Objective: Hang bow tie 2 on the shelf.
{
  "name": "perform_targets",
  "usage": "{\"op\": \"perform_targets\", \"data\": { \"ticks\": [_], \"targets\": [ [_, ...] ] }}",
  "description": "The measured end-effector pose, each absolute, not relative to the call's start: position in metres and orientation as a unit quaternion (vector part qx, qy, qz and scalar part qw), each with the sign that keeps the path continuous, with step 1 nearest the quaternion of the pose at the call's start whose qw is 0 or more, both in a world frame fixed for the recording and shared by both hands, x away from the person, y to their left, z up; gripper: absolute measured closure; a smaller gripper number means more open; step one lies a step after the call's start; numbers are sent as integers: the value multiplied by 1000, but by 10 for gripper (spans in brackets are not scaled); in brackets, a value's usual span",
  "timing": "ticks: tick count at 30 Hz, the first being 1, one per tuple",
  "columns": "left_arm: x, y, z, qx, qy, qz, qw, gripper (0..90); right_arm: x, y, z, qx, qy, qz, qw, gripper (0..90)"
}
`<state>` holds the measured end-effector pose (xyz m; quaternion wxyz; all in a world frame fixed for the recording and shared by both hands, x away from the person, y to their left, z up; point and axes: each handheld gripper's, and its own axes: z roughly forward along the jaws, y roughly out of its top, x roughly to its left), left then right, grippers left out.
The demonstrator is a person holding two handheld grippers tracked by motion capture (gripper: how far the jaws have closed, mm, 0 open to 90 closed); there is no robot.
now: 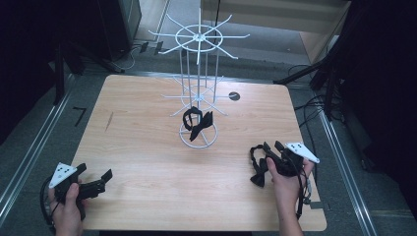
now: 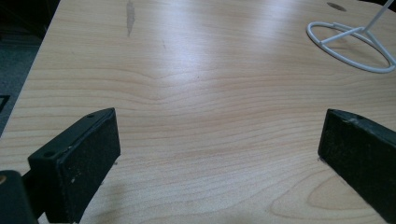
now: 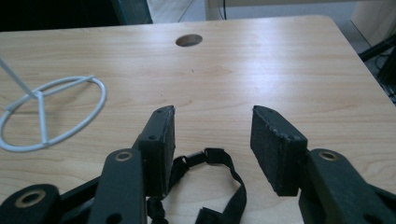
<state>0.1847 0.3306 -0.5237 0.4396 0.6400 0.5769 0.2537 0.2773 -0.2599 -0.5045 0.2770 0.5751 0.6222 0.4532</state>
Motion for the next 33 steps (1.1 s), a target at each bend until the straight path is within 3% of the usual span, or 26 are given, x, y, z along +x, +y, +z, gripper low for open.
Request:
{"op": "perform_targets", "data": {
  "ticks": [17,23,33],
  "targets": [
    [185,331,-524,640,576,253,440,0,291,-257,-526,596,629,429,255,569],
    [185,331,-524,640,576,253,440,0,293,-257,-533,613,625,409,258,646],
    [185,331,-524,640,577,253,440,0,294,-258,-543,637,623,381,248,700]
  ]
}}
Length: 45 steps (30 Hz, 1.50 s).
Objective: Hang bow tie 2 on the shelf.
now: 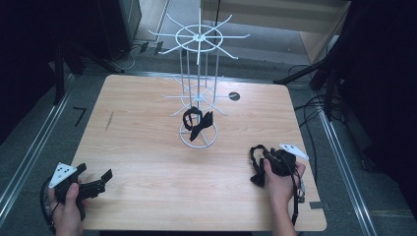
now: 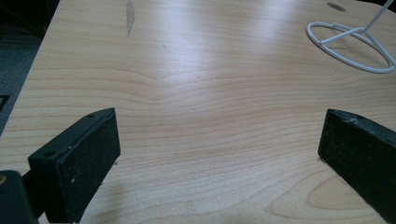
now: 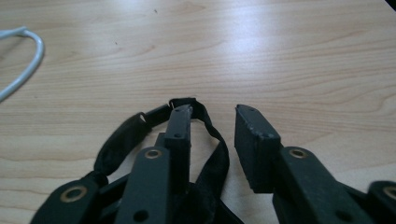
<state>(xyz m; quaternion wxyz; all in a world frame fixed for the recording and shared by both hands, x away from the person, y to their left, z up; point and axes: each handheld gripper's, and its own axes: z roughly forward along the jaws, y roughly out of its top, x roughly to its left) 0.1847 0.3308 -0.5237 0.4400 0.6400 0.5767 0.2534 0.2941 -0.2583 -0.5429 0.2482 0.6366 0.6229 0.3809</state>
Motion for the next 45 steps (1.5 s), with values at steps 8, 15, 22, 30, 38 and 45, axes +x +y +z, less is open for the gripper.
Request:
{"op": "perform_targets", "data": {
  "ticks": [8,15,22,30,38,45],
  "targets": [
    [185,331,-524,640,577,253,440,0,293,-257,-545,623,648,358,252,900],
    [185,331,-524,640,577,253,440,0,289,-254,-539,612,646,368,270,900],
    [185,331,-524,640,577,254,439,0,284,-250,-528,590,645,386,295,900],
    [185,331,-524,640,577,254,440,0,279,-242,-517,570,645,406,307,900],
    [185,331,-524,640,577,254,440,0,276,-230,-501,544,650,424,318,900],
    [185,331,-524,640,577,254,440,0,272,-219,-485,523,651,444,323,900]
  ]
}}
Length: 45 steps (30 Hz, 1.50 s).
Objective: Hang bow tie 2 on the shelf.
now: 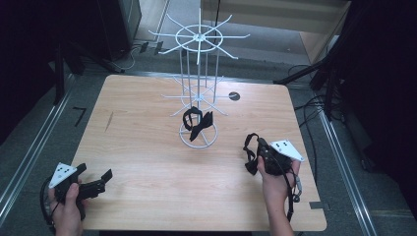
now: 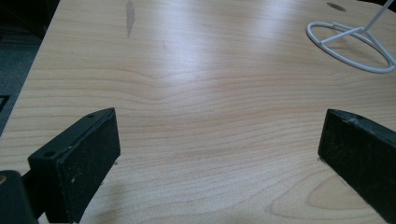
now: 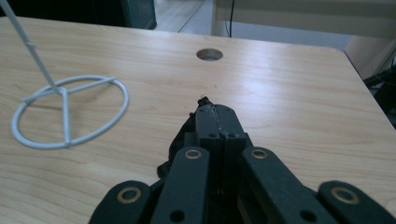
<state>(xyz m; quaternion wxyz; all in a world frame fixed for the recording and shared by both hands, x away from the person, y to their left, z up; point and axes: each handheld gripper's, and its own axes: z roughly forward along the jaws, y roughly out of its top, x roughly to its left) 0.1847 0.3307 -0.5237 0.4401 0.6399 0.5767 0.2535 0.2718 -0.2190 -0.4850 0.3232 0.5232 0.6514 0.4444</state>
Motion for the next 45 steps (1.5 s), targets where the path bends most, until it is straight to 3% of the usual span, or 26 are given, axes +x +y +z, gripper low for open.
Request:
{"op": "perform_targets", "data": {
  "ticks": [45],
  "targets": [
    [185,331,-524,640,577,252,440,0,254,-178,-411,442,653,519,329,900]
  ]
}}
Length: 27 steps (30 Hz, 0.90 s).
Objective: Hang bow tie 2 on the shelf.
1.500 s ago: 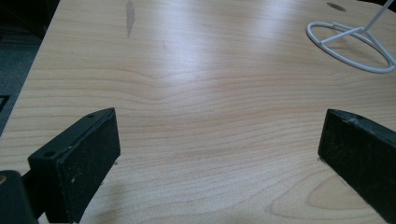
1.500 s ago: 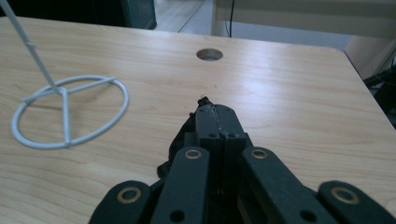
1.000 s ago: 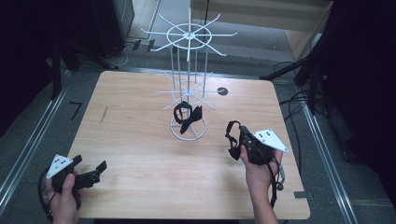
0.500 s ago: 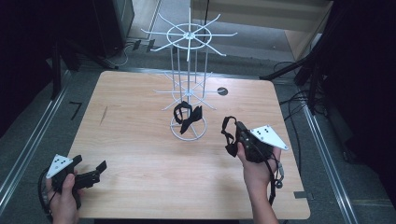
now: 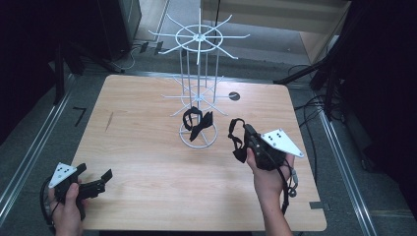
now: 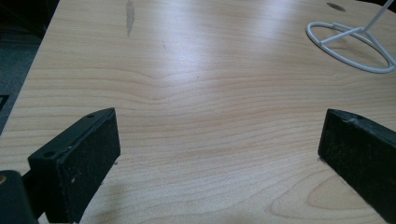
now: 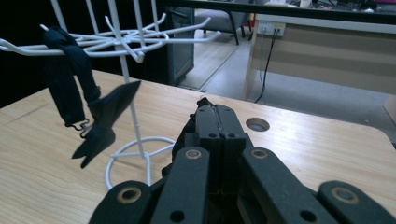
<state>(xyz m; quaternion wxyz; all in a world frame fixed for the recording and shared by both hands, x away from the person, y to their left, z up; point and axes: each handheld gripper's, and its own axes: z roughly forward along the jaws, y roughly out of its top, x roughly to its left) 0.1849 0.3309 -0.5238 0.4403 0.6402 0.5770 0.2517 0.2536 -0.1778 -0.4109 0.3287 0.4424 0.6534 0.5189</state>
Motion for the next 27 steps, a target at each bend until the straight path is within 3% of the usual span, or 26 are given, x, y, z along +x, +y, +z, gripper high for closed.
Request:
{"op": "perform_targets", "data": {
  "ticks": [27],
  "targets": [
    [185,330,-524,640,576,256,439,0,233,-162,-393,396,670,543,315,900]
  ]
}}
